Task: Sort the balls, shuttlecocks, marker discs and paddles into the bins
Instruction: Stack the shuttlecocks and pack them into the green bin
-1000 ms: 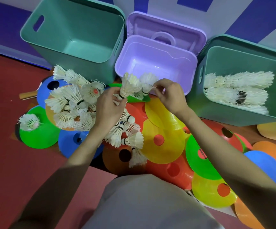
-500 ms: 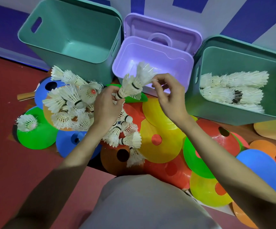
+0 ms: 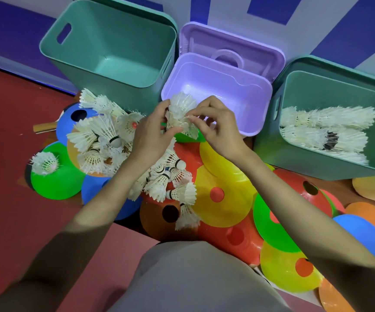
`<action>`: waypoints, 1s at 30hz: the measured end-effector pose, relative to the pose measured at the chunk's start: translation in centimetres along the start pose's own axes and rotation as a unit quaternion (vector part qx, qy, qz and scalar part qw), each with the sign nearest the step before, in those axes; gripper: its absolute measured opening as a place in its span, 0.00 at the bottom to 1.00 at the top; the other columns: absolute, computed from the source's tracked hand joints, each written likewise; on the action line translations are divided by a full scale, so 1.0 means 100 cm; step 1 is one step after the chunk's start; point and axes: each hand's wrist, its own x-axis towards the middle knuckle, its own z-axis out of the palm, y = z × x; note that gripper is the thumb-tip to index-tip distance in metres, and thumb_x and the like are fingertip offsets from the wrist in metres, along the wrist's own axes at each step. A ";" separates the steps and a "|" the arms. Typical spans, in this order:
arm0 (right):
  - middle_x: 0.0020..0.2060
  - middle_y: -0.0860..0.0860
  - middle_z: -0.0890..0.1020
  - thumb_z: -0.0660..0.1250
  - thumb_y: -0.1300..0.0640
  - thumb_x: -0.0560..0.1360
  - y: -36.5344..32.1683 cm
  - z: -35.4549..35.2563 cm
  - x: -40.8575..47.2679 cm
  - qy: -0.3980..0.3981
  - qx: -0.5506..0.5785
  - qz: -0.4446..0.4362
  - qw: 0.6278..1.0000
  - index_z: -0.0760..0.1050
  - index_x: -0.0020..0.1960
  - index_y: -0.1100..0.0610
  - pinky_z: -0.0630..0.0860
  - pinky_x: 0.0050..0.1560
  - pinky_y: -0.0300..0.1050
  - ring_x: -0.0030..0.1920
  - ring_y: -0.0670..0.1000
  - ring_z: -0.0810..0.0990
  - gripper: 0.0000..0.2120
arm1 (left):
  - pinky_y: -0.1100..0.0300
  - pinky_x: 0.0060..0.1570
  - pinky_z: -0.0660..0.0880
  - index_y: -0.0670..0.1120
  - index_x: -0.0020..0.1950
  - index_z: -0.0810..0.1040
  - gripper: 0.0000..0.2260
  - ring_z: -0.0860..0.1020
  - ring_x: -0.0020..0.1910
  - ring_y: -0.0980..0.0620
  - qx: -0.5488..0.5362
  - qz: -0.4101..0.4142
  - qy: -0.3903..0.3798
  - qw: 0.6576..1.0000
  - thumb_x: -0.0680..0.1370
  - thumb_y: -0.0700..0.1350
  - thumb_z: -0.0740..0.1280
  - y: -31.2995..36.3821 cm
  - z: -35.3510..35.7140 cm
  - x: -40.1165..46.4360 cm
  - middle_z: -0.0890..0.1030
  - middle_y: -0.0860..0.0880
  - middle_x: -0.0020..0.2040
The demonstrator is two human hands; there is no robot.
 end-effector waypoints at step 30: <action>0.43 0.56 0.84 0.69 0.52 0.73 0.112 0.072 0.008 -0.033 -0.152 0.409 0.899 0.81 0.41 0.57 0.71 0.38 0.44 0.47 0.58 0.81 0.09 | 0.57 0.53 0.78 0.47 0.69 0.71 0.26 0.78 0.51 0.55 -0.055 -0.031 0.065 0.996 0.73 0.42 0.74 -0.020 -0.004 0.012 0.79 0.56 0.51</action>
